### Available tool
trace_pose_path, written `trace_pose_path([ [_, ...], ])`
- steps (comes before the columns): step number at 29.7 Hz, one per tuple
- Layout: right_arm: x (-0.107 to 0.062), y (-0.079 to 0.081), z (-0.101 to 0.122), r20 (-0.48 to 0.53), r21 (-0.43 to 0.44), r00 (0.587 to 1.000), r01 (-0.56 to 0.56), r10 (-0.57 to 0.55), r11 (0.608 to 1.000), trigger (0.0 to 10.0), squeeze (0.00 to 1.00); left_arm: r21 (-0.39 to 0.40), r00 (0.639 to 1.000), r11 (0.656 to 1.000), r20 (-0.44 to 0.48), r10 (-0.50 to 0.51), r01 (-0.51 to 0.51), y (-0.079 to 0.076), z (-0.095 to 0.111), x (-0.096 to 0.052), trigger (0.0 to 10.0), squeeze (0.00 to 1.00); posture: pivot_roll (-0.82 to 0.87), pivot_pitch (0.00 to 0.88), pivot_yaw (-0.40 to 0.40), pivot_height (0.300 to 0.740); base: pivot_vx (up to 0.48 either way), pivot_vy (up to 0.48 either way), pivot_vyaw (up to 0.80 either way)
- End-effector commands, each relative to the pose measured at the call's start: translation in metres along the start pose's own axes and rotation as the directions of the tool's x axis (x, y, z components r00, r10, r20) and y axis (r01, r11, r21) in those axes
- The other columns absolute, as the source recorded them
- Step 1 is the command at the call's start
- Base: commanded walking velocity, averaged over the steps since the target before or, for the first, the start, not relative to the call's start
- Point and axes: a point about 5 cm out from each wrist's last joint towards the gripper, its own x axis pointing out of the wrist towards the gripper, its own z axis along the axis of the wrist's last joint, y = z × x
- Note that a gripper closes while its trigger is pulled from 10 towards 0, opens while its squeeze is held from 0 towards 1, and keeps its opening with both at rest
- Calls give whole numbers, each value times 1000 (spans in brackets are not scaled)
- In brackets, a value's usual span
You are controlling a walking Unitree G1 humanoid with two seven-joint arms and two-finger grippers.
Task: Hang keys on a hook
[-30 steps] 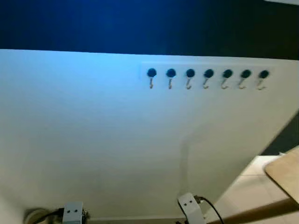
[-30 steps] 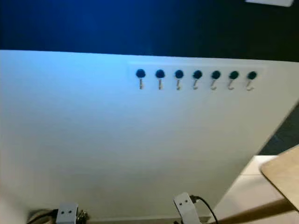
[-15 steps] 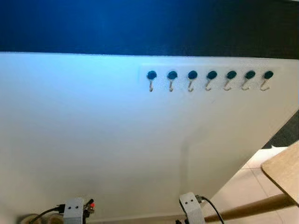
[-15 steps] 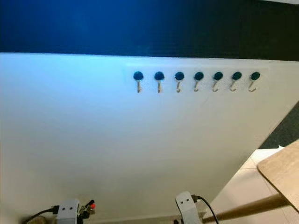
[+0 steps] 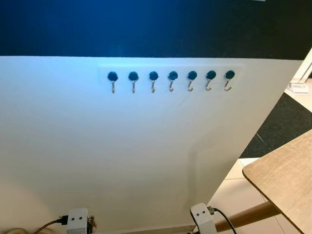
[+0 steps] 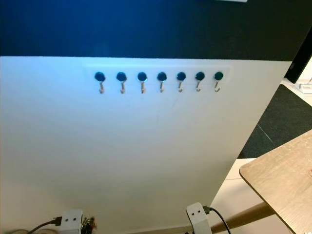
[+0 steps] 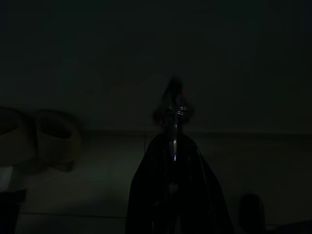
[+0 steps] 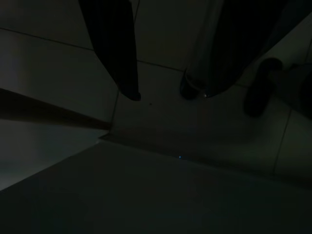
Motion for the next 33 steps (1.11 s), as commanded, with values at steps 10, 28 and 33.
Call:
trace_pose_path([
  [10,0,3,2,6,-37,999,-35,35,999,10000,0,11,1000,1000,17,2,-3,1,4,2,10000,0,87,19,-48,740,0,0,560],
  [28,0,2,2,14,20,1000,-14,13,1000,10000,0,16,998,999,49,-35,35,-5,7,1,10000,0,83,37,-51,740,0,0,356],
  [33,0,2,1,12,24,1000,-13,13,1000,10000,0,23,998,999,50,-40,39,-7,8,2,10000,0,84,41,-52,740,0,-469,0],
])
